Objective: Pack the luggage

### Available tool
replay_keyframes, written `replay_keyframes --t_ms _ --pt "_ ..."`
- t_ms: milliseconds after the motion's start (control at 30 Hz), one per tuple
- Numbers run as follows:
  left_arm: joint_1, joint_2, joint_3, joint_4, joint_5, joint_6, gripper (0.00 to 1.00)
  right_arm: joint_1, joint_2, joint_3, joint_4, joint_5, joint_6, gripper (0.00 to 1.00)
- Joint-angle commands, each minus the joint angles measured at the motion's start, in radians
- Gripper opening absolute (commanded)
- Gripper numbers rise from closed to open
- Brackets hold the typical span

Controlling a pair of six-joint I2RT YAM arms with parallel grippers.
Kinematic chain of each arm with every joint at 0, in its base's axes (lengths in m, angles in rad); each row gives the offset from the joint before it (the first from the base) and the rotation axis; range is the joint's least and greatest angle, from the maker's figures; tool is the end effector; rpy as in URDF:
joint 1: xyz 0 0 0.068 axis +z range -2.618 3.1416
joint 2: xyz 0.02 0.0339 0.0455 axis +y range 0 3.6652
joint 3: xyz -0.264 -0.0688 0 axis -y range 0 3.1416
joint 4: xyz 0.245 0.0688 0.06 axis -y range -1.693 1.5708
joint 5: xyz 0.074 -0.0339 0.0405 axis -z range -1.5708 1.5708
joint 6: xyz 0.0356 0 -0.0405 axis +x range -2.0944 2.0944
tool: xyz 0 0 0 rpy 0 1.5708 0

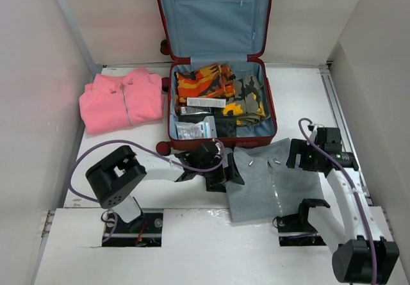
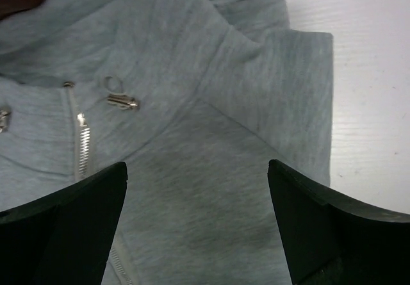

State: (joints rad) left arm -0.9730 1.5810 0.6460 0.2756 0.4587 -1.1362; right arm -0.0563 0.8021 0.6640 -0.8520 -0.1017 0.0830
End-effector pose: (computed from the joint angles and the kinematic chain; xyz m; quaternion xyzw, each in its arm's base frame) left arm 0.1559 -0.2570 0.1511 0.0284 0.8797 -0.4735 0.0340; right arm 0.1474 -0.0047 0.2375 0.0521 0.9556 0.0525 0.2852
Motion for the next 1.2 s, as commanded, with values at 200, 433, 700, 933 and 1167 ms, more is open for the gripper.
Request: replay_keyframes --t_ms 200,433,700,933,1167 --pt "-0.026 0.086 -0.040 0.158 -0.028 -0.094 0.89 -0.221 0.122 -0.006 0.126 0.016 0.008 1.00" --pt "-0.036 0.119 -0.051 0.238 -0.017 -0.109 0.84 -0.281 0.304 -0.174 0.365 -0.133 0.020 0.92" --pt "-0.069 0.162 -0.039 0.425 -0.026 -0.097 0.73 -0.281 0.299 -0.316 0.507 -0.334 0.087 0.58" --pt "-0.069 0.182 -0.039 0.545 -0.006 -0.149 0.32 -0.281 0.162 -0.394 0.443 -0.373 0.110 0.55" --pt "-0.069 0.146 0.095 0.158 0.000 0.120 0.00 -0.281 0.019 -0.279 0.251 -0.296 0.084 0.57"
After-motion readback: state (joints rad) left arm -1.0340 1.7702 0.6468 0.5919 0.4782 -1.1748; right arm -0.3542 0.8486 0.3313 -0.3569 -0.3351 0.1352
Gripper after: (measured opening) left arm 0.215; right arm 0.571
